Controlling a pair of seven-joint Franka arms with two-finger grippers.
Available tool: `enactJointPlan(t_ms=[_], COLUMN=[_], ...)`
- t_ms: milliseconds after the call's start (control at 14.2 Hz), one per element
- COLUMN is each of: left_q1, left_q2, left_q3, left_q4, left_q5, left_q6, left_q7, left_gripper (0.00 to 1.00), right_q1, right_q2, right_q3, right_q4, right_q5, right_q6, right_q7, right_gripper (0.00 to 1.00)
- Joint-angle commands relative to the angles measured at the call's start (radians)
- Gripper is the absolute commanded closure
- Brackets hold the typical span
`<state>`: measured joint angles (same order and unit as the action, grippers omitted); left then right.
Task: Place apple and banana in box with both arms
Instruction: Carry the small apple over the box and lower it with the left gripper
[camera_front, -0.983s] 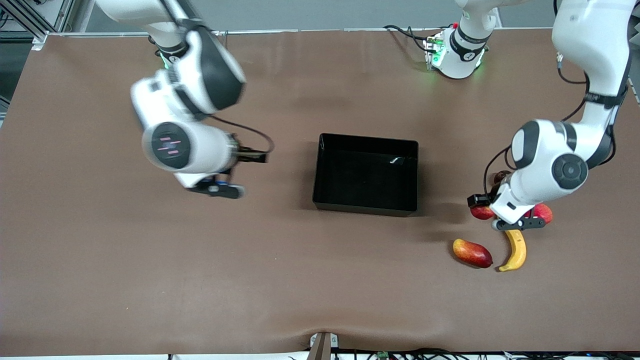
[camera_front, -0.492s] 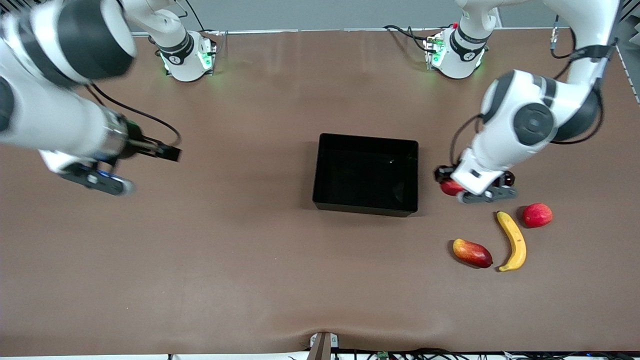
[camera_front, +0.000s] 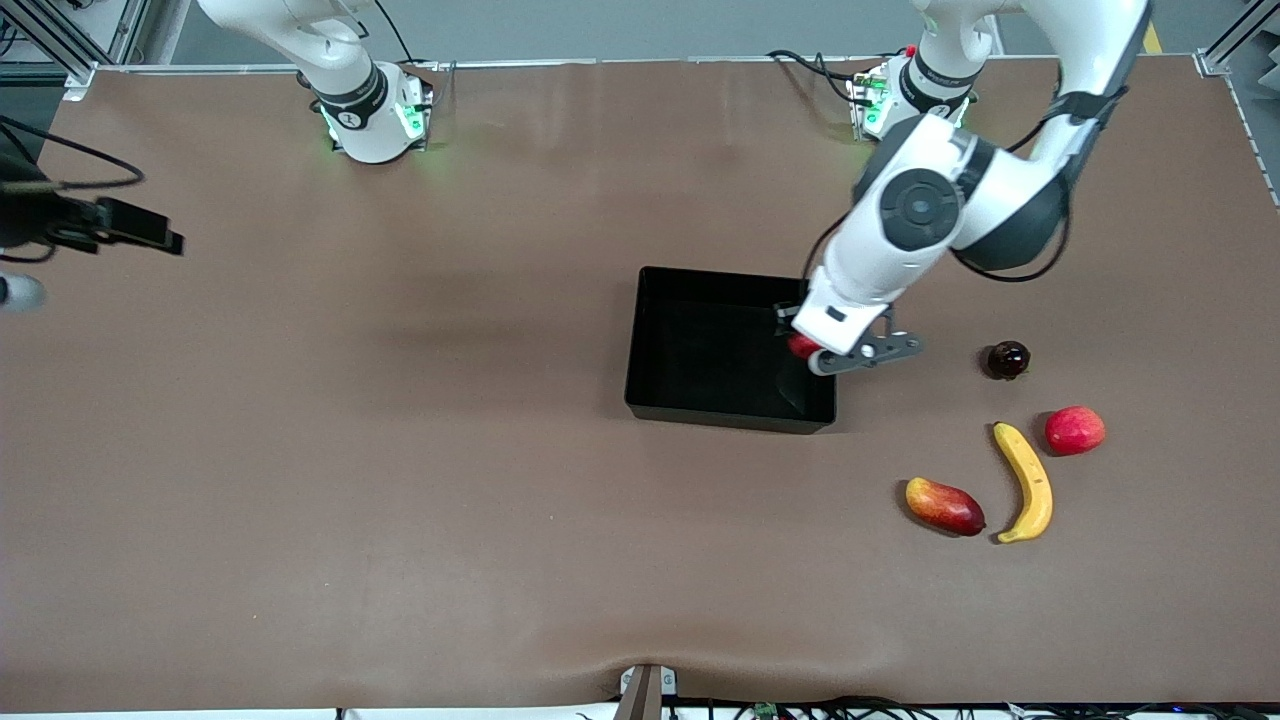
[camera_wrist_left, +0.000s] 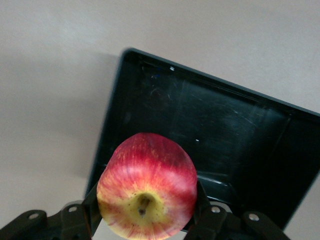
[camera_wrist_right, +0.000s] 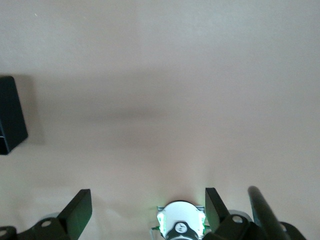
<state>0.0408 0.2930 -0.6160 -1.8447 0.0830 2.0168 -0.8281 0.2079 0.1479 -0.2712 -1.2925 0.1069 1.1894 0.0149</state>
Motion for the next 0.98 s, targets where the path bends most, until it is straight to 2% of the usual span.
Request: enactJointPlan(t_ms=[0,140,281,492,702,773,913], left_q1=[-0.041,-0.048,-0.053,-0.078,-0.081,-0.082,-0.093], left_q2=[0.024,0.043,0.046,0.064,0.087,0.101,0.136], left_q3=[-0.004,-0.004,-0.004,-0.004,-0.004,-0.004,-0.002], left_q4=[0.007,0.005,0.004,0.008,0.016,0.016,0.016], left_q5=[0.018,0.018,0.026,0.037,0.063,0.063,0.084], left_q6=[0.036,0.042,0.043,0.060,0.080,0.103,0.161], left_q7=[-0.083,-0.101,-0.103,-0.137,-0.149,-0.151,-0.187], left_gripper=[1.00,1.00,1.00,1.00,1.00,1.00,1.00], right_q1=[0.011,0.013,0.004,-0.027,-0.036,-0.085,-0.218], right_q2=[-0.150,-0.261,-0.304,-0.295,-0.281,-0.278,-0.271], right_q3=[0.021,0.023,0.018,0.017,0.024,0.052,0.211], right_q4=[-0.190,-0.334,-0.402,-0.395,-0.358,-0.350,-0.344], right_q5=[-0.088,-0.108,-0.113,-0.110,-0.110,-0.099,-0.093], right_q6=[0.082,0.180,0.231,0.236,0.225,0.225,0.225], right_q7=[-0.013,-0.018,-0.044,-0.191,-0.190,-0.197,-0.196], right_gripper=[0.00,0.00,0.00,0.00,0.00,0.00,0.00])
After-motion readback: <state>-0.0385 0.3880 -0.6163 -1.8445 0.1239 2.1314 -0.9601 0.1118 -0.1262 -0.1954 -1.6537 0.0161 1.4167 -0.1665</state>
